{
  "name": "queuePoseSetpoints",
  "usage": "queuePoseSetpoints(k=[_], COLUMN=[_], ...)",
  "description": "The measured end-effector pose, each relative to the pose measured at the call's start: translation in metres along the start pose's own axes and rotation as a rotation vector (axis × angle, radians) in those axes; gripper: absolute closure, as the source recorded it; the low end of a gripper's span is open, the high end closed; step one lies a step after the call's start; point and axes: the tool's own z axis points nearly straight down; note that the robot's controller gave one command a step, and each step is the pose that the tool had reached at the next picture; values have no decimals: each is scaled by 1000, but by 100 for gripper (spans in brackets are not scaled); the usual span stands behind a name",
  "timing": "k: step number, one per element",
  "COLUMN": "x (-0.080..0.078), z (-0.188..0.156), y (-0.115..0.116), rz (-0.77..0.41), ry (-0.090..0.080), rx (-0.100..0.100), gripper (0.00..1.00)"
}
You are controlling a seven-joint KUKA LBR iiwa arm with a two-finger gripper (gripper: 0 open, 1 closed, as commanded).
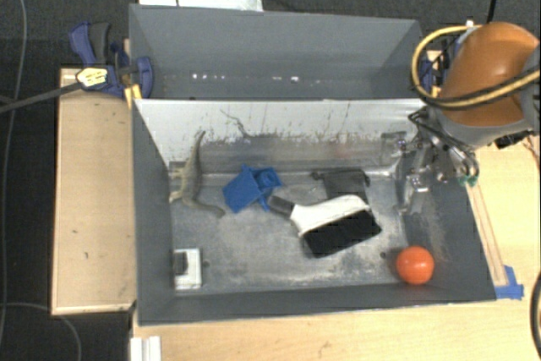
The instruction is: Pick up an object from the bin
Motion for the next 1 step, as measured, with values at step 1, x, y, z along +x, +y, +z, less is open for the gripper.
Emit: queuePoseSetpoints(k=[1], x=[-3], z=[21], y=[54], rz=[-15], ry=[4], rx=[-1], gripper=[0])
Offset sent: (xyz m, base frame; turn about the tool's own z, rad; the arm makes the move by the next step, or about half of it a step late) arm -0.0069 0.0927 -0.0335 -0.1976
